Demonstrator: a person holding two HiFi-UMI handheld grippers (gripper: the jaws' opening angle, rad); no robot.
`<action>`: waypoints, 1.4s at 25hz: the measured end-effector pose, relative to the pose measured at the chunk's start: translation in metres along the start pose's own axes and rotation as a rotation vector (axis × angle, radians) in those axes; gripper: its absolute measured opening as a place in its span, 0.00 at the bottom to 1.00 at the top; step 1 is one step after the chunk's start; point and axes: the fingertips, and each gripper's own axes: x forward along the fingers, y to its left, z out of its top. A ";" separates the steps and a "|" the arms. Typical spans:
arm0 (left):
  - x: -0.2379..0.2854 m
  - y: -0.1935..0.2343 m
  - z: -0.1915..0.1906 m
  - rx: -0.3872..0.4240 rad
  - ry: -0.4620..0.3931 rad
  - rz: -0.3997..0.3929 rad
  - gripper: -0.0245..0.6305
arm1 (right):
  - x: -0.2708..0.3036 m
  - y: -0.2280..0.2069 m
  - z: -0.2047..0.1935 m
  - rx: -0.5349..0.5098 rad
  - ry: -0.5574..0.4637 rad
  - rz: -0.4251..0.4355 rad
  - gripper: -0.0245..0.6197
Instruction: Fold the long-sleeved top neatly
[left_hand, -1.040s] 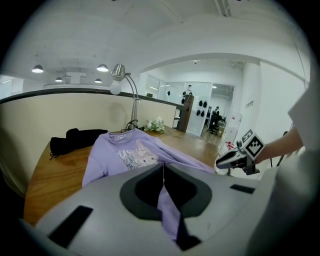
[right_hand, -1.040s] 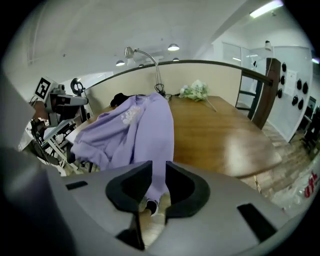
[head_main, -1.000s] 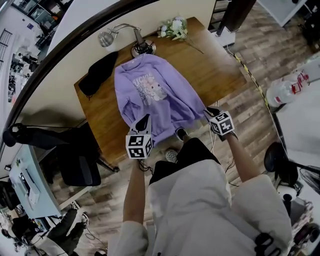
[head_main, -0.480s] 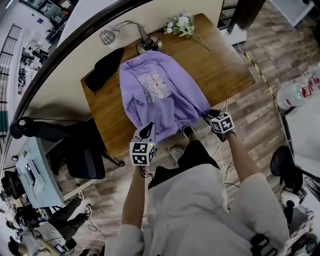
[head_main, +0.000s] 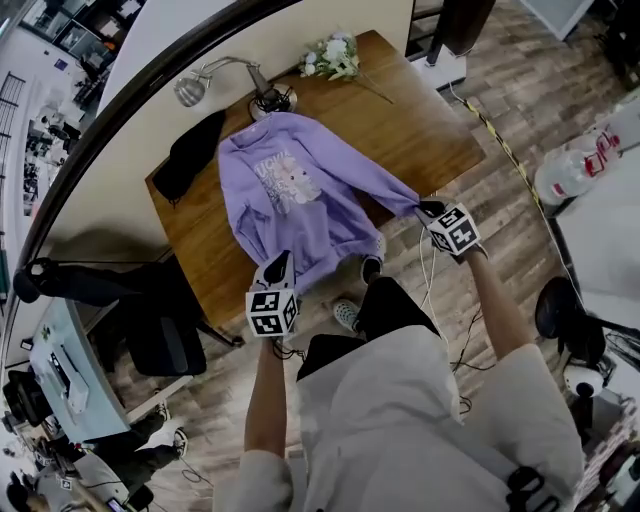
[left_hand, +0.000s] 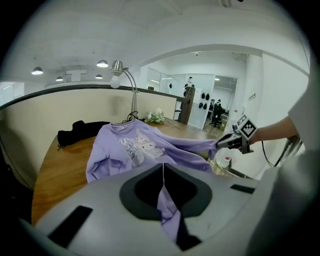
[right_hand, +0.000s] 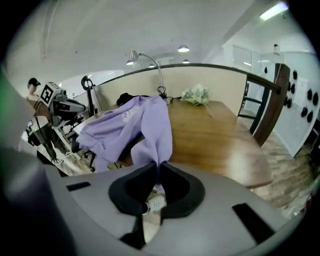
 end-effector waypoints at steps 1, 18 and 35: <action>0.002 0.000 0.000 -0.009 -0.002 0.001 0.08 | -0.008 -0.013 0.009 -0.027 0.001 -0.025 0.10; 0.071 0.034 0.048 -0.155 0.012 0.116 0.08 | -0.020 -0.268 0.183 -0.491 0.183 -0.247 0.10; 0.021 0.088 -0.016 -0.315 0.085 0.380 0.08 | 0.079 -0.261 0.178 -0.245 0.119 -0.236 0.33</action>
